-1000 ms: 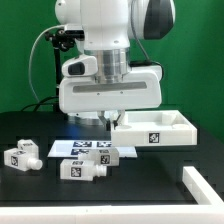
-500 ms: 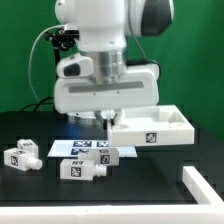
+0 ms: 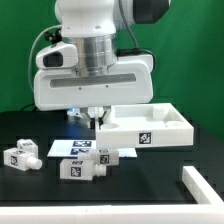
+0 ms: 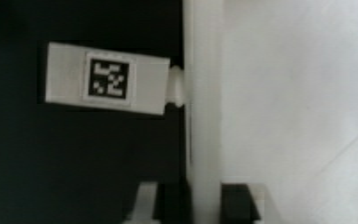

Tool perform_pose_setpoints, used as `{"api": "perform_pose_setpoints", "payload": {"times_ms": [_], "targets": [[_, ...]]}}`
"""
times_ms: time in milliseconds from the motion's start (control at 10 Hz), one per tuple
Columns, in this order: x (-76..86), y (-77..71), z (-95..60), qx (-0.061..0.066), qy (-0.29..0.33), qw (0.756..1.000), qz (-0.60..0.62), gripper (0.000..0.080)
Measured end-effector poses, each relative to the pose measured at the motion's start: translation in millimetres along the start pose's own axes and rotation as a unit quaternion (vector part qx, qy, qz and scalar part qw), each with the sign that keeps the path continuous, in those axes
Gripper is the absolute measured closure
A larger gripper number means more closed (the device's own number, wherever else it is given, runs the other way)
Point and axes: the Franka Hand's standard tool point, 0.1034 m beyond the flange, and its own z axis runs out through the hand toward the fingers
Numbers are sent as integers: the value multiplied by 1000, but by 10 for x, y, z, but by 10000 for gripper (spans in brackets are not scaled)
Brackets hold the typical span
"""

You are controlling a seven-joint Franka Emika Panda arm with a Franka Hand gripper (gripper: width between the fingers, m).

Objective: Assemble one leg

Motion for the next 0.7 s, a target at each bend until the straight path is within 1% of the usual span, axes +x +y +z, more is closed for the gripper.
{"api": "perform_pose_setpoints", "payload": {"times_ms": [200, 300, 400, 500, 600, 700], "targets": [[-2, 12, 16, -1, -1, 1000, 1, 744], [54, 60, 52, -4, -7, 1000, 2, 744], [227, 116, 59, -6, -13, 1000, 4, 744], [455, 156, 44, -10, -14, 1000, 3, 744], [639, 183, 56, -16, -4, 1000, 0, 744], [711, 188, 117, -21, 3, 1000, -5, 744]]}}
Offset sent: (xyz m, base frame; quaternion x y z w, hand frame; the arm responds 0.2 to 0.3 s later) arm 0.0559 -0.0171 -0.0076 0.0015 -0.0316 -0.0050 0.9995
